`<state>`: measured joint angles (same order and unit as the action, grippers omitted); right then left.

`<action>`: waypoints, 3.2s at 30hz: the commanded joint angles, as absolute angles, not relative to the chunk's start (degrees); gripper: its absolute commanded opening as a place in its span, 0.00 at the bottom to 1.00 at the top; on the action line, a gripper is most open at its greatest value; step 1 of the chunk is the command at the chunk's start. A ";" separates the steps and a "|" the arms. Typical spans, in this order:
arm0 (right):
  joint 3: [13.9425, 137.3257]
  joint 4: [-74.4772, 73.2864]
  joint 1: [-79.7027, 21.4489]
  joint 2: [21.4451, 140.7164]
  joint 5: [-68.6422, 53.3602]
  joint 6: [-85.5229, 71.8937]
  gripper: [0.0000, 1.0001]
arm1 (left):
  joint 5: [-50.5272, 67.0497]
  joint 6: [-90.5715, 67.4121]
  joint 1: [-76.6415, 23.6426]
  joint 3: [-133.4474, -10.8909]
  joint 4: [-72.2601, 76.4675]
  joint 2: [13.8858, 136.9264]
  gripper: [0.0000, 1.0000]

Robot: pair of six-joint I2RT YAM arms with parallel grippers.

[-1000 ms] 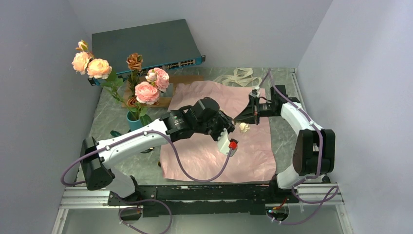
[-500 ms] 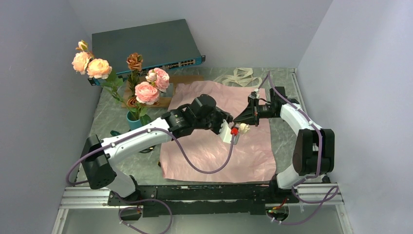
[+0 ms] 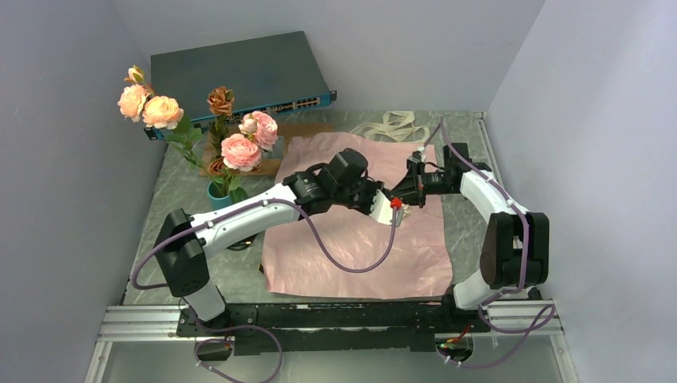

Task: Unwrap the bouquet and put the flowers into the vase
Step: Pick up the fake flower from the wrapping paper, then insert the fake flower into the vase.

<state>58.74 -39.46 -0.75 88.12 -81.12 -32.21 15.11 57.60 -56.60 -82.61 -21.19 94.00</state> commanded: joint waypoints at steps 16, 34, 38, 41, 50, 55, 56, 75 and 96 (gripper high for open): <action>75.66 -59.80 6.95 93.89 -77.28 -5.93 0.69 | 33.97 33.84 -51.62 -93.32 -28.53 88.70 0.00; 77.08 -63.72 9.40 94.66 -71.14 0.34 1.00 | 43.16 24.43 -46.65 -117.28 -36.01 87.23 0.00; 78.94 -66.47 9.40 96.41 -70.28 2.84 1.00 | 41.34 20.52 -40.91 -125.16 -32.27 89.47 0.00; 79.39 -65.37 9.40 96.75 -70.03 1.70 1.00 | 40.52 16.05 -35.67 -128.83 -28.31 90.53 0.00; 80.68 -61.81 9.40 98.82 -69.97 -2.87 1.00 | 33.67 8.18 -20.04 -129.70 -21.28 89.03 0.00; 80.75 -61.13 9.32 100.48 -70.03 -3.66 1.00 | 32.65 -7.01 -3.70 -124.94 -13.29 84.65 0.00; 80.81 -60.94 9.32 100.76 -69.93 -3.67 1.00 | 32.43 -8.70 0.30 -123.84 -12.64 83.53 0.00; 82.73 -61.75 7.32 103.04 -67.63 -2.09 1.00 | 43.93 -27.12 30.74 -103.39 -9.16 59.59 0.00; 78.96 -58.49 5.27 100.90 -67.24 -4.68 1.00 | 47.31 -9.43 31.64 -75.20 -23.69 44.30 0.00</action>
<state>78.63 -59.83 5.65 103.11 -67.31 -4.19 45.93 -12.47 31.31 -79.75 -26.89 44.31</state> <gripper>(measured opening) 0.997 0.012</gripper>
